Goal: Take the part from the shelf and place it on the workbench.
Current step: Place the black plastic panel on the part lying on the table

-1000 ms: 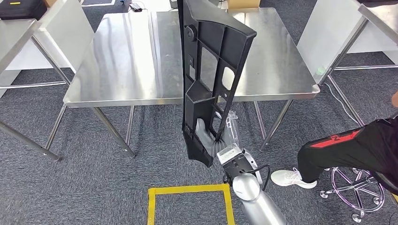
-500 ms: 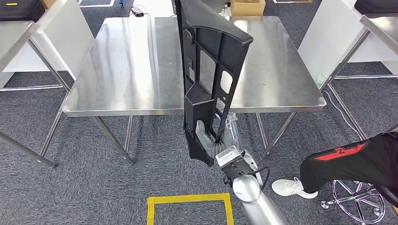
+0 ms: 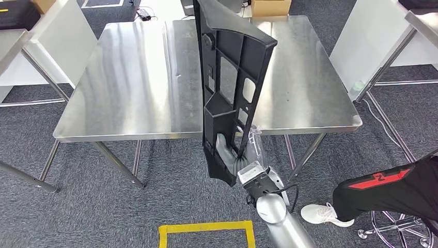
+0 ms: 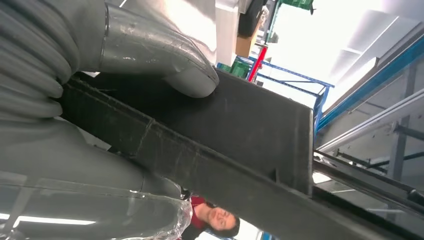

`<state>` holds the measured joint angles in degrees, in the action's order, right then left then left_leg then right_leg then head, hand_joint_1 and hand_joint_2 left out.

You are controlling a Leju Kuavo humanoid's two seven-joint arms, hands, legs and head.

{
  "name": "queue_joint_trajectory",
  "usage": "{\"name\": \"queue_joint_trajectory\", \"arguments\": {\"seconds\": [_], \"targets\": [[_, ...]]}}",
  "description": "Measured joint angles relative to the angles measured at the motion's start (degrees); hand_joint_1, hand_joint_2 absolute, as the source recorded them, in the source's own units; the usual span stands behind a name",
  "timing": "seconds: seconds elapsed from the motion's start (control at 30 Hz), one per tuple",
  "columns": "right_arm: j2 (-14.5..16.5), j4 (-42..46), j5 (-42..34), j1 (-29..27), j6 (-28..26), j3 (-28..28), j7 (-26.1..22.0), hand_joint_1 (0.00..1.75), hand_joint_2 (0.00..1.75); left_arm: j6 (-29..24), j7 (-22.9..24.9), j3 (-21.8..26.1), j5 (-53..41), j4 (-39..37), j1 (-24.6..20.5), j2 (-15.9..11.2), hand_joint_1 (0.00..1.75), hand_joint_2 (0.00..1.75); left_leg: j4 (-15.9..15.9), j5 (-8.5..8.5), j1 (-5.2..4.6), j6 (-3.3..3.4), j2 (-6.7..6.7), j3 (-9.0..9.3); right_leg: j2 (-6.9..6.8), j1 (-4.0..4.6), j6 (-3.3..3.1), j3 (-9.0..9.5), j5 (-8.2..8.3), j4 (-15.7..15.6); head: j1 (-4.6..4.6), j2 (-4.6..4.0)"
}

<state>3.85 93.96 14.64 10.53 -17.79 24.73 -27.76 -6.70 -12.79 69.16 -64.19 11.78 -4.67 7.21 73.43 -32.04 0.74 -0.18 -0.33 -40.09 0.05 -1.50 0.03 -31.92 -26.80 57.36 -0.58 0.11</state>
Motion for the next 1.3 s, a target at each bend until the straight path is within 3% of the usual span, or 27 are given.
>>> {"name": "queue_joint_trajectory", "arguments": {"seconds": [0.03, 0.07, 0.1, 0.17, 0.23, 0.37, 0.4, 0.53, 0.57, 0.6, 0.67, 0.7, 0.77, 0.8, 0.87, 0.93, 1.0, 1.07, 1.1, 1.2, 1.27, 1.3], "targets": [[0.01, 0.0, 0.21, 0.0, 0.01, 0.04, 0.02, 1.75, 1.75, 0.07, 0.0, 0.0, 0.0, 0.0, 0.02, -0.01, 0.0, 1.75, 1.15, -1.03, 0.0, -0.04, 0.03, -1.64, 0.05, 0.09, -0.21, 0.49, -0.42, 0.0, 0.01, 0.0], [0.01, 0.0, 0.35, -0.01, 0.02, 0.08, 0.04, 1.75, 1.75, 0.13, 0.0, 0.0, 0.0, -0.01, 0.02, -0.02, 0.0, 1.75, 0.75, -0.86, 0.0, 0.04, 0.06, -2.46, 0.13, 0.18, -0.26, 1.05, -0.87, 0.0, 0.01, 0.0], [0.02, 0.0, 0.44, -0.01, 0.03, 0.1, 0.07, 1.75, 1.75, 0.18, 0.0, 0.0, -0.01, -0.01, 0.02, -0.02, 0.0, 1.75, -1.4, 0.78, -0.02, 0.25, 0.07, -2.3, 0.2, 0.26, -0.23, 1.71, -1.34, -0.01, 0.01, 0.0], [0.15, -0.01, 0.5, 0.02, 0.04, 0.18, 0.11, 1.75, 1.75, 0.23, 0.0, 0.0, -0.05, -0.01, 0.02, -0.04, 0.0, 1.75, -8.78, 6.21, -0.19, 0.98, 0.12, 0.07, 0.3, 0.41, 0.01, 3.06, -2.34, -0.04, -0.02, 0.0], [0.3, -0.02, 0.58, 0.17, 0.02, 0.31, 0.15, 1.75, 1.75, 0.22, 0.01, 0.0, -0.12, -0.01, -0.03, -0.12, 0.0, 1.75, -13.95, 8.48, -0.54, 1.71, 0.11, 2.23, 0.38, 0.68, 0.59, 3.54, -3.26, -0.24, -0.04, 0.0], [0.4, -0.04, 0.67, 0.49, -0.05, 0.7, 0.23, 1.75, 1.75, 0.16, 0.11, 0.01, -0.13, -0.02, 0.08, -0.14, 0.0, 1.75, -15.7, 8.03, -0.72, 2.81, -0.01, 4.12, 0.37, 1.22, 2.09, 4.44, -3.72, 1.03, -0.07, 0.0], [0.41, -0.04, 0.69, 0.64, -0.05, 0.8, 0.25, 1.75, 1.75, 0.11, 0.15, 0.01, -0.17, -0.02, 0.08, -0.12, 0.0, 1.75, -15.82, 7.94, -0.66, 3.14, -0.03, 4.8, 0.36, 1.16, 2.3, 3.54, -4.02, 2.79, -0.1, 0.0], [0.25, -0.13, 0.72, 1.01, -0.05, 0.98, 0.28, 1.75, 1.75, -0.02, 0.19, 0.0, -0.45, -0.02, 0.02, -0.07, 0.0, 1.75, -15.91, 6.63, -0.65, 3.8, -0.22, 6.23, 0.32, 0.93, 2.16, -5.36, -8.21, 15.25, -0.14, 0.0], [0.17, -0.19, 0.72, 0.97, -0.06, 0.98, 0.28, 1.75, 1.75, -0.03, 0.21, 0.0, -0.49, -0.02, 0.03, -0.02, 0.0, 1.75, -15.9, 6.19, -0.65, 3.76, -0.33, 6.71, 0.32, 0.92, 2.45, -6.58, -8.64, 15.69, -0.14, 0.0], [0.11, -0.22, 0.72, 0.97, -0.07, 0.98, 0.28, 1.75, 1.75, -0.03, 0.24, 0.0, -0.51, -0.02, 0.04, 0.05, 0.0, 1.75, -15.9, 5.71, -0.65, 3.66, -0.45, 7.32, 0.31, 0.92, 2.96, -6.76, -7.92, 14.12, -0.14, 0.0], [0.04, -0.26, 0.76, 1.0, -0.1, 0.99, 0.28, 1.75, 1.75, -0.03, 0.26, 0.0, -0.56, -0.02, 0.05, 0.15, 0.0, 1.75, -15.9, 4.63, -0.65, 3.36, -0.6, 8.62, 0.15, 0.89, 4.12, -4.85, -3.16, 6.86, -0.14, 0.0], [0.01, -0.27, 0.83, 1.06, -0.14, 1.01, 0.27, 1.75, 1.75, -0.03, 0.27, 0.0, -0.58, -0.02, 0.04, 0.16, 0.0, 1.75, -15.87, 4.08, -0.7, 3.11, -0.65, 9.27, 0.0, 0.97, 4.07, -3.92, -0.95, 3.52, -0.13, 0.0], [-0.07, -0.3, 1.26, 1.22, -0.34, 1.05, 0.23, 1.75, 1.75, -0.03, 0.27, 0.0, -0.65, -0.02, -0.02, 0.18, 0.0, 1.75, -15.88, 3.29, -0.79, 2.46, -0.67, 9.9, -0.24, 1.26, 2.67, -2.8, 1.52, 0.43, -0.11, 0.0], [-0.09, -0.3, 1.5, 1.34, -0.5, 1.05, 0.2, 1.75, 1.75, -0.02, 0.26, 0.0, -0.69, -0.02, -0.04, 0.2, 0.0, 1.75, -15.78, 3.18, -0.83, 2.15, -0.65, 10.16, -0.19, 1.38, 1.74, -2.66, 1.39, 0.23, -0.14, 0.0], [-0.06, -0.25, 1.89, 1.48, -0.77, 1.03, 0.15, 1.75, 1.75, -0.01, 0.21, 0.0, -0.77, -0.02, -0.06, 0.2, 0.0, 1.75, -14.65, 3.11, -0.75, 1.68, -0.5, 9.89, -0.01, 0.99, 0.64, -1.64, 1.44, -0.15, -0.15, 0.0], [-0.01, -0.21, 2.01, 1.71, -0.87, 1.03, 0.13, 1.75, 1.75, 0.0, 0.14, -0.01, -0.9, -0.02, -0.1, 0.23, 0.0, 1.75, -10.06, 2.16, -0.54, 1.1, -0.29, 7.46, 0.04, 0.6, -0.23, -0.37, 0.9, -0.49, -0.06, 0.0], [0.01, -0.2, 2.05, 1.92, -0.92, 1.05, 0.13, 1.75, 1.75, 0.01, 0.09, -0.02, -1.01, -0.03, -0.12, 0.29, 0.0, 1.75, -2.93, -0.41, -0.24, 0.35, -0.12, 2.79, 0.04, 0.63, -0.79, 0.41, 0.14, -0.55, 0.0, 0.0], [-0.02, -0.2, 2.08, 1.89, -0.92, 1.07, 0.13, 1.75, 1.75, 0.02, 0.09, -0.02, -1.04, -0.04, -0.08, 0.3, 0.0, 1.75, 0.82, -1.8, -0.03, -0.05, -0.07, -1.02, 0.17, 0.65, -0.78, 1.25, -0.71, -0.55, -0.02, 0.0], [-0.02, -0.2, 2.1, 1.87, -0.94, 1.07, 0.13, 1.75, 1.75, 0.02, 0.09, -0.01, -1.04, -0.04, -0.06, 0.29, 0.0, 1.75, -0.07, -0.81, 0.01, -0.05, -0.03, -1.55, 0.25, 0.64, -0.68, 1.87, -1.19, -0.54, -0.01, 0.0], [-0.05, -0.21, 2.45, 1.92, -1.23, 1.07, 0.11, 1.75, 1.75, 0.07, 0.08, -0.01, -1.04, -0.04, -0.04, 0.12, 0.0, 1.75, -10.17, 6.54, -0.14, 0.68, 0.16, 1.05, 0.39, 0.72, -0.15, 3.84, -2.89, -0.59, -0.05, 0.0], [-0.17, -0.21, 2.75, 2.01, -1.66, 1.05, 0.0, 1.75, 1.75, 0.25, 0.0, -0.02, -1.09, -0.04, -0.01, 0.0, 0.0, 1.75, -14.29, 8.09, -0.64, 1.5, 0.14, 2.44, 0.47, 0.88, 0.51, 4.37, -3.7, -0.73, -0.02, 0.0], [-0.27, -0.2, 2.91, 2.01, -1.89, 1.05, -0.06, 1.75, 1.75, 0.35, -0.05, -0.02, -1.12, -0.05, 0.01, -0.05, 0.0, 1.75, -14.73, 7.52, -0.89, 1.94, 0.14, 2.75, 0.53, 1.09, 1.02, 4.78, -3.76, -0.63, -0.02, 0.0]]}}
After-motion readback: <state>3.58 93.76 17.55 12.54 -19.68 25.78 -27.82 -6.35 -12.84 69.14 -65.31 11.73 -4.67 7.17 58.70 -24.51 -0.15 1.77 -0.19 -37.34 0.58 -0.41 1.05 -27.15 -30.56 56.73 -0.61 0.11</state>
